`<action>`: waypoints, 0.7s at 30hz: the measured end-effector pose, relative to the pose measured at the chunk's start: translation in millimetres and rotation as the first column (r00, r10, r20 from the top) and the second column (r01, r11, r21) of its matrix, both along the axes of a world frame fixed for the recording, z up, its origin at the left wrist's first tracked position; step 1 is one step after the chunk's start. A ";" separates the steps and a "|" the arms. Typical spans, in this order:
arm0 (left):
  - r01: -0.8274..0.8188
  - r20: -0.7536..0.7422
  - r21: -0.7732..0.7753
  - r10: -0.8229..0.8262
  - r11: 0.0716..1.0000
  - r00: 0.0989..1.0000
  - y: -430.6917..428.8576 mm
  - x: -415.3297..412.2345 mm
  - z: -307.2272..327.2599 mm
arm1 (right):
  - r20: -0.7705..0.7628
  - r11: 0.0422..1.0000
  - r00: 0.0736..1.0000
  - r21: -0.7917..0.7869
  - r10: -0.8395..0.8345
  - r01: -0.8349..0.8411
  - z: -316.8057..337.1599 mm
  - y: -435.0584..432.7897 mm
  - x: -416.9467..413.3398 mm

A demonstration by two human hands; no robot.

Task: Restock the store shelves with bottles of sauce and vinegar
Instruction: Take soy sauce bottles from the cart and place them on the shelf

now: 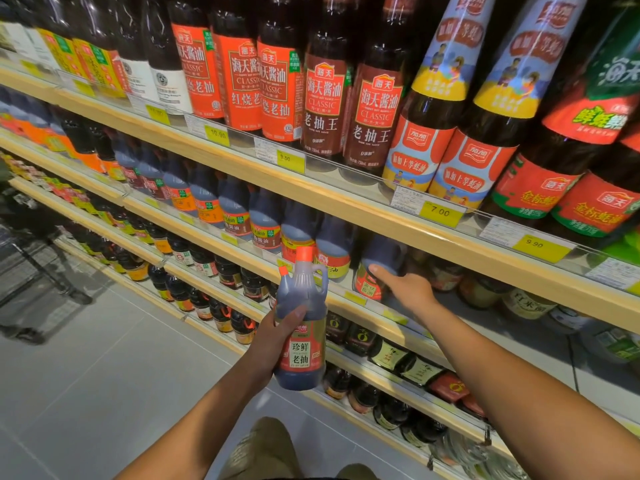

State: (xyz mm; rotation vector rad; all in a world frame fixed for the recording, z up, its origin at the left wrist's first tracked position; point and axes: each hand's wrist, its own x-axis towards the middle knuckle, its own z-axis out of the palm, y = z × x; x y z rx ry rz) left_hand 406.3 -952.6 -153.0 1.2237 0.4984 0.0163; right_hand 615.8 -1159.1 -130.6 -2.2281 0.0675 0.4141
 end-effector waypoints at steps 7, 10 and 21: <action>-0.011 0.008 -0.014 0.011 1.000 1.000 10.0 -2.0 0.3 | 0.015 0.999 1.000 0.038 -0.023 0.022 -0.1 24.6 -1.9; 0.001 0.007 -0.016 -0.001 1.000 1.000 8.3 1.0 1.2 | 0.007 0.997 0.999 0.073 -0.033 0.032 3.2 21.8 -4.9; 0.192 0.046 -0.105 -0.188 0.976 0.981 -33.5 24.0 13.8 | -0.007 0.896 0.991 0.428 0.136 -0.120 19.5 -39.9 -74.4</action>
